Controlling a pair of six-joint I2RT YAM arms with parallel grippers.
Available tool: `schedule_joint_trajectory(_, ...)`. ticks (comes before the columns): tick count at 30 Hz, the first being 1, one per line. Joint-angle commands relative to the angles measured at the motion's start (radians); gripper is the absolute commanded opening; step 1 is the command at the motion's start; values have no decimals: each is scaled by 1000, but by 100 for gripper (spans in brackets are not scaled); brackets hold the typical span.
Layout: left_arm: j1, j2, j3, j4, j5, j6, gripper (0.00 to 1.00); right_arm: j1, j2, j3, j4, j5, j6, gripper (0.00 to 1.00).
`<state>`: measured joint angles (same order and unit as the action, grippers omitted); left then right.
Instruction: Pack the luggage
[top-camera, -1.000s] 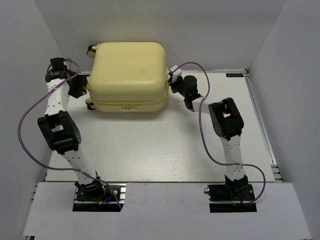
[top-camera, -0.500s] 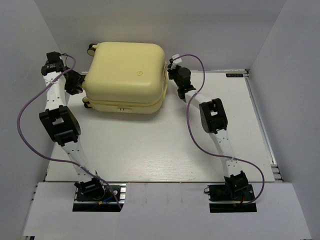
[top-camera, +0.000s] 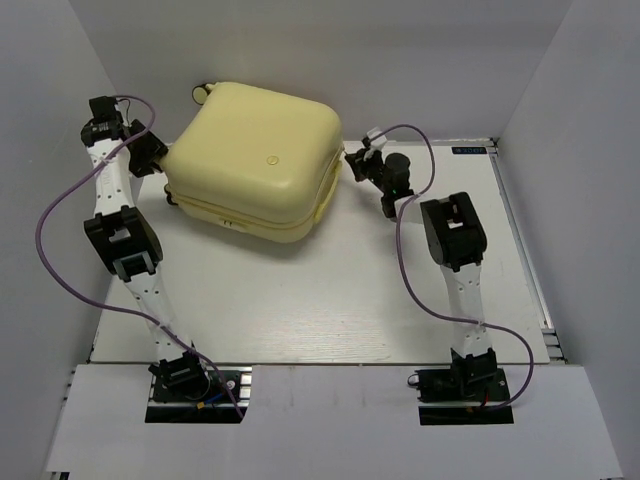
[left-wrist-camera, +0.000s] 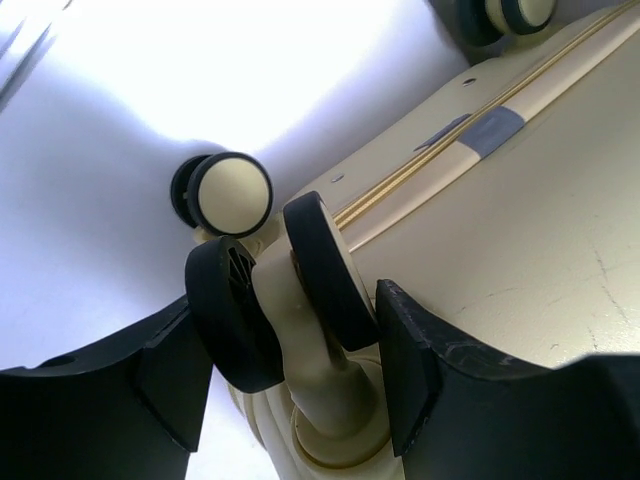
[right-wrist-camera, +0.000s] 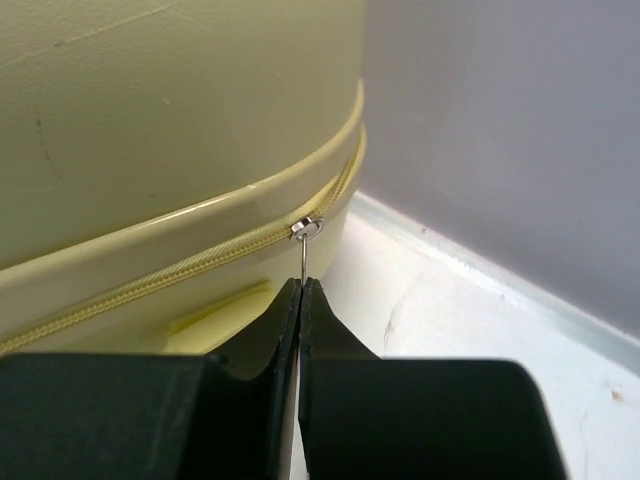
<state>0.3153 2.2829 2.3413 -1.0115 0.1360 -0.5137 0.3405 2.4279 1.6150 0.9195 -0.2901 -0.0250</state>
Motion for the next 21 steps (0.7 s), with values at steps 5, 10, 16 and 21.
schedule_joint_trajectory(5, -262, 207, -43, 381, 321, 380, 0, 63, -265, -412, 107, -66, -115, 0)
schedule_joint_trajectory(10, -305, 204, -30, 418, 399, 391, 0, 87, -418, -610, 177, -28, -128, 0)
schedule_joint_trajectory(16, -311, 202, -19, 450, 317, 369, 0, 94, -570, -731, 111, 168, -122, 0)
schedule_joint_trajectory(21, -311, 162, -74, 442, 151, 386, 0, 66, -537, -693, 81, 612, -115, 0)
